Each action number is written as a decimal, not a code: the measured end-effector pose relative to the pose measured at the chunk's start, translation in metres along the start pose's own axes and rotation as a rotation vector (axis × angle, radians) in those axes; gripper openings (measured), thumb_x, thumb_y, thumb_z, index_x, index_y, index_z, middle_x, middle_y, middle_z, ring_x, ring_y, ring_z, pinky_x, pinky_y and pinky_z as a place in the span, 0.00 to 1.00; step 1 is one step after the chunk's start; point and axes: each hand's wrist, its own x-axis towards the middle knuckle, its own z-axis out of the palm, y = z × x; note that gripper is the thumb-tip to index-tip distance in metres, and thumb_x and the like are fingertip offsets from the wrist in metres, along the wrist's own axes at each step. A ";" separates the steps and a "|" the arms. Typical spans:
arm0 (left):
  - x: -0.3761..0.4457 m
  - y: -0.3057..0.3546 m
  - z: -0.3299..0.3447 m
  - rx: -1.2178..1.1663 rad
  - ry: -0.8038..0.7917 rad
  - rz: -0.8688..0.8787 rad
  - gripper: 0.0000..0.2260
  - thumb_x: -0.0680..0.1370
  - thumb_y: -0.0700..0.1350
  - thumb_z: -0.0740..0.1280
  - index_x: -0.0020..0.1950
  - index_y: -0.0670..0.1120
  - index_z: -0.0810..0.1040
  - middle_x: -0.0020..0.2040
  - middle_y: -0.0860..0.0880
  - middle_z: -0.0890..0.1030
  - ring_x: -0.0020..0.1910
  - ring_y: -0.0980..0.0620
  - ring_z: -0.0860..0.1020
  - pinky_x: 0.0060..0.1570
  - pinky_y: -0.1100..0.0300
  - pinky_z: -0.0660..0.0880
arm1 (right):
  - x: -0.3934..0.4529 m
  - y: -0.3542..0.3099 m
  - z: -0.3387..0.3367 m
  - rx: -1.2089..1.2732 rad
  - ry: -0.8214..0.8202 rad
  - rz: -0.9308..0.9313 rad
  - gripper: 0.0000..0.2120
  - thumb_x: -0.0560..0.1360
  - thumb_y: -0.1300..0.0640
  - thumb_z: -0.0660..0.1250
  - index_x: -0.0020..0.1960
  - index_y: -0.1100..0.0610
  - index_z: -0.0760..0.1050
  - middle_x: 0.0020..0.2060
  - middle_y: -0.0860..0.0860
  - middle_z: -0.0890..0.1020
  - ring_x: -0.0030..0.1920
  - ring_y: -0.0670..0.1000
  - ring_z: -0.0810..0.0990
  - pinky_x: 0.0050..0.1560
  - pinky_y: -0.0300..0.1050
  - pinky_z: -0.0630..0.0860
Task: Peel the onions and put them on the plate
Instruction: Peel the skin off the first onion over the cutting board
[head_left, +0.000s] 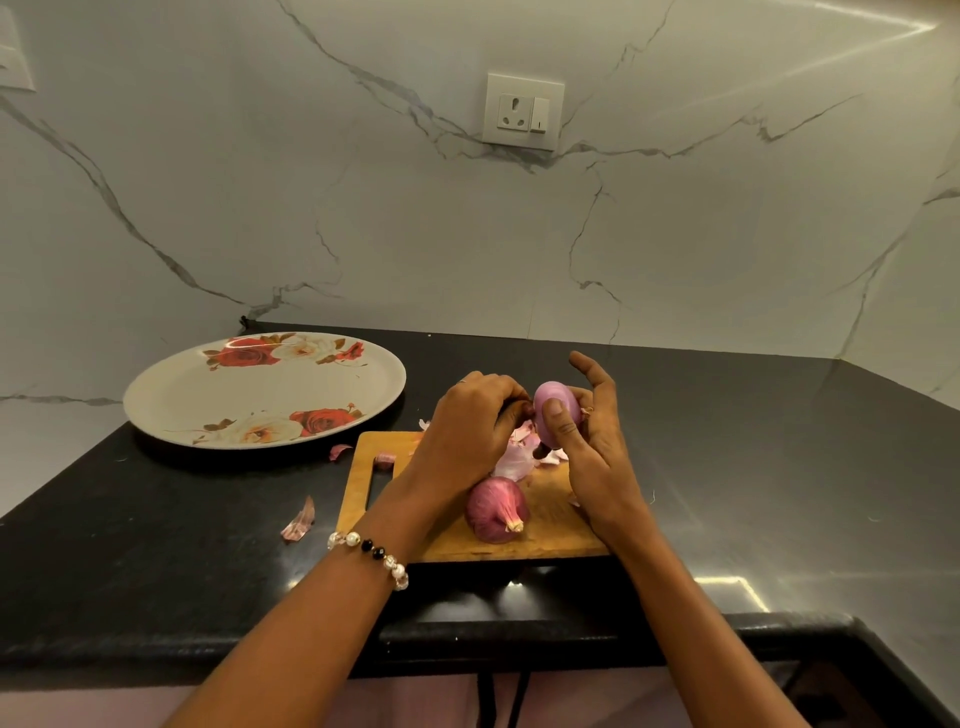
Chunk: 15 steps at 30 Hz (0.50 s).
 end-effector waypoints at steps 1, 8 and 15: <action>0.000 0.000 0.000 0.016 -0.010 -0.006 0.06 0.78 0.40 0.66 0.49 0.39 0.80 0.44 0.43 0.82 0.42 0.55 0.73 0.42 0.70 0.67 | 0.000 0.001 0.000 0.002 -0.002 0.002 0.24 0.76 0.46 0.62 0.71 0.43 0.60 0.52 0.51 0.76 0.50 0.45 0.82 0.46 0.40 0.80; 0.002 -0.001 -0.002 0.107 -0.077 -0.005 0.06 0.79 0.40 0.62 0.48 0.42 0.78 0.41 0.45 0.80 0.40 0.54 0.71 0.46 0.58 0.63 | 0.002 0.005 0.000 0.049 -0.036 0.065 0.30 0.77 0.46 0.61 0.76 0.48 0.57 0.56 0.58 0.77 0.56 0.54 0.81 0.52 0.42 0.80; 0.001 -0.001 -0.003 -0.007 -0.092 -0.060 0.07 0.76 0.39 0.59 0.46 0.45 0.76 0.37 0.54 0.74 0.36 0.56 0.71 0.44 0.49 0.72 | 0.002 0.001 -0.002 0.250 -0.064 0.182 0.33 0.72 0.36 0.69 0.73 0.41 0.61 0.56 0.58 0.81 0.58 0.58 0.81 0.56 0.48 0.79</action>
